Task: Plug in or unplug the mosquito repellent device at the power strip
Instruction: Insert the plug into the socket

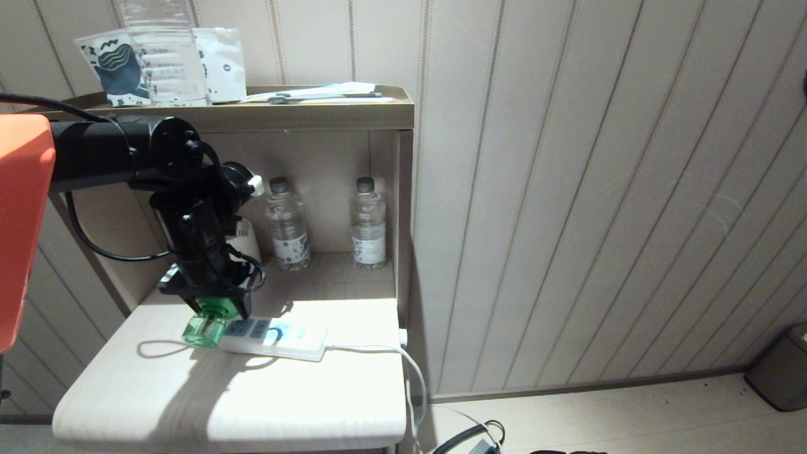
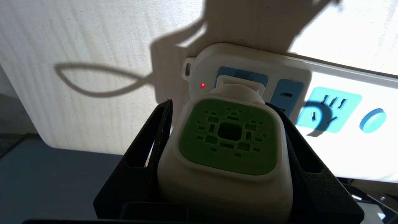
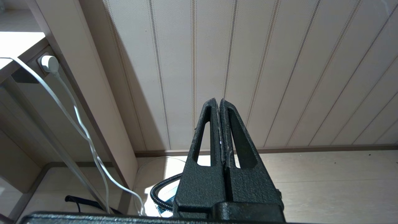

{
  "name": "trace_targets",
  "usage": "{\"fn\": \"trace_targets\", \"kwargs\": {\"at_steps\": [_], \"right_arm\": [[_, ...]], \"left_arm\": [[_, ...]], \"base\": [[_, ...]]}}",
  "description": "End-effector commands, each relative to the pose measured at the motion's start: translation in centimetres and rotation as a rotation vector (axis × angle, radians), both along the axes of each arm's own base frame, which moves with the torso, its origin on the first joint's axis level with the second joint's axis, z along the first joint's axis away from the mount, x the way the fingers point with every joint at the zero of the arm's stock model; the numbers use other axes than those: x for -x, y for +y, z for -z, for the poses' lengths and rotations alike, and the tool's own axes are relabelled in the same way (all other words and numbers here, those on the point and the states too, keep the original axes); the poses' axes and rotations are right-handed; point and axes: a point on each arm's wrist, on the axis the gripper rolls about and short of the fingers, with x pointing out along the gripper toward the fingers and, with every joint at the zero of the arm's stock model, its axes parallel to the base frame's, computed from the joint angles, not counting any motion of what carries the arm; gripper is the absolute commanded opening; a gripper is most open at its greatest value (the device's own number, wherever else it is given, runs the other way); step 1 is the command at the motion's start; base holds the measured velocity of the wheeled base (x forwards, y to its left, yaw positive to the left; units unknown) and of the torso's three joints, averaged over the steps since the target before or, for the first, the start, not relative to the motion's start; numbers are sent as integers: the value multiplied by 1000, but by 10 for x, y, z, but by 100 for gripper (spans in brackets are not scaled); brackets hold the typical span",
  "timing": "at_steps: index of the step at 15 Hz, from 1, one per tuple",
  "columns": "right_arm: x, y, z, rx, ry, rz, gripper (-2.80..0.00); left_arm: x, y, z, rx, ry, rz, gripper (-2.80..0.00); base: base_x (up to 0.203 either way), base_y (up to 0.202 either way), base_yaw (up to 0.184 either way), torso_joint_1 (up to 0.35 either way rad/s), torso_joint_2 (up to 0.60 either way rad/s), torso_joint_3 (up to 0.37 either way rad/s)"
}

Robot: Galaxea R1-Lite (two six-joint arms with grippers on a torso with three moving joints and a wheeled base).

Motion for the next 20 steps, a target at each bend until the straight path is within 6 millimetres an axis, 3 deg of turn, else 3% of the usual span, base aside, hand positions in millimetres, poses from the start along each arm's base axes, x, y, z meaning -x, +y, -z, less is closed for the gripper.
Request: {"fn": "trace_targets", "kwargs": {"at_steps": [1,20], "right_arm": [[0,0,0,-1,1,-1,-280],[0,0,0,-1,1,-1,-280]], "left_arm": [[1,0,-1,-1,1,-1,-280],[1,1,1,-5,18,8,-280]], "base": [[0,0,0,0,0,0],[0,0,0,0,0,0]]}}
